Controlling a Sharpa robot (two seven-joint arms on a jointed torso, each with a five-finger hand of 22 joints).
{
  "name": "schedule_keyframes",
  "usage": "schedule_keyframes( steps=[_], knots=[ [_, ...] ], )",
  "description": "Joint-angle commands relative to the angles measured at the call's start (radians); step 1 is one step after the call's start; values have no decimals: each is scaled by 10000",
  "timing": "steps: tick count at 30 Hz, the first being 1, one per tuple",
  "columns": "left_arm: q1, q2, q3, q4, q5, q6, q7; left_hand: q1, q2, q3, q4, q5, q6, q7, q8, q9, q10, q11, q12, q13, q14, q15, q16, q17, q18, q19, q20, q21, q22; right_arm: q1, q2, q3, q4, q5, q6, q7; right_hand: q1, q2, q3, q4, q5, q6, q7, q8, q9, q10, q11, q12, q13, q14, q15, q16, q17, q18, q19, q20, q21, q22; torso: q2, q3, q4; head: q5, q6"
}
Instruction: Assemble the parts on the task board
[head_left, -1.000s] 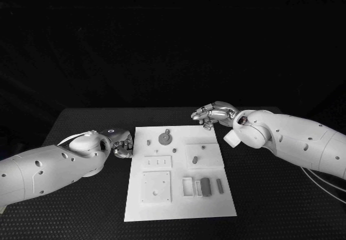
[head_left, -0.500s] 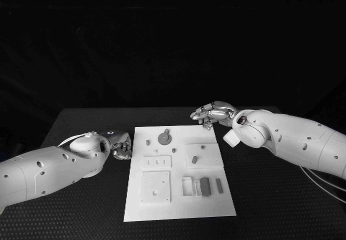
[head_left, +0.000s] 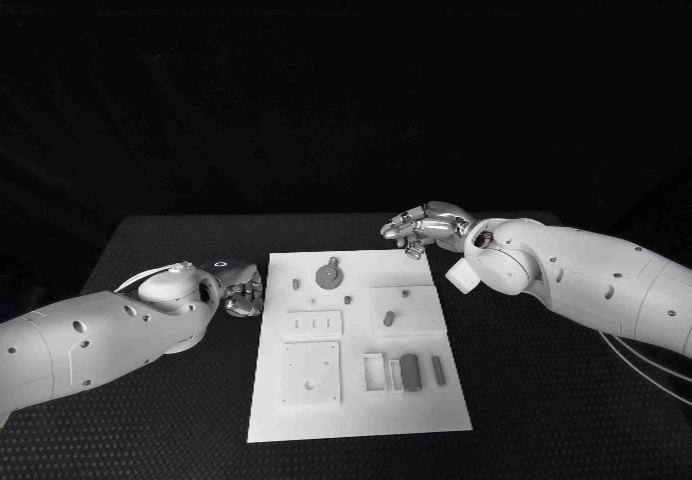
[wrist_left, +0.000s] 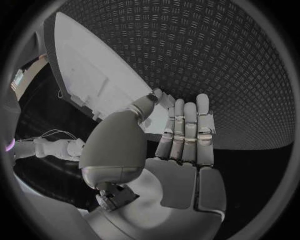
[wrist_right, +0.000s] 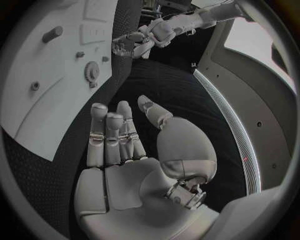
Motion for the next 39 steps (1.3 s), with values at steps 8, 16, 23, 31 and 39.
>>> schedule_keyframes(
  steps=[8,16,23,31,39],
  knots=[
    [-22,-38,-8,38,230,-252,274,113,228,-42,-689,-53,1167,-562,726,144,319,-191,371,83,176,-187,394,283,135,371,-191,135,242,-6,-11,4,11,-65,45,100,13,-65,-31,-27,38,0,93,-59,-11,16,60,60,-19,-24,62,-35,-10,202,77,-15,-69,126,-1,14,-6,10,3],
    [-45,-94,-8,116,231,-791,248,135,-119,-82,-903,-68,1728,-851,1241,425,685,-414,840,375,468,-414,763,596,147,758,-390,390,504,-8,-24,4,6,-66,49,100,16,-67,-30,-29,38,1,93,-59,-12,15,60,62,-21,-25,62,-35,-10,202,77,-16,-70,127,0,9,-3,16,9],
    [-69,-136,-8,161,243,-1108,245,79,-478,-139,-873,-70,1799,-942,1578,777,755,-509,1138,648,581,-559,950,800,119,938,-526,529,693,-15,-19,4,-6,-83,47,100,22,-67,-27,-33,39,2,93,-58,-13,14,59,65,-23,-25,62,-35,-10,202,77,-16,-71,127,-1,12,1,23,4],
    [-75,-149,-8,183,247,-1046,216,-44,-869,-171,-753,-69,1721,-972,1796,1072,723,-547,1307,842,605,-639,1058,927,82,1004,-613,595,830,-22,-24,4,-9,-95,50,101,28,-66,-23,-37,39,2,93,-58,-13,13,59,68,-25,-25,62,-35,-11,202,77,-17,-72,127,-1,8,-1,36,-1],
    [-91,-200,-8,259,247,-847,182,-67,-1056,-128,-655,-68,1656,-988,1920,1252,689,-563,1376,947,593,-675,1097,996,57,1018,-661,602,901,-29,-21,4,-18,-95,61,104,31,-66,-22,-38,38,3,93,-57,-14,11,60,71,-28,-26,62,-35,-11,202,77,-17,-74,127,-2,8,-2,36,-14]
  ],
)
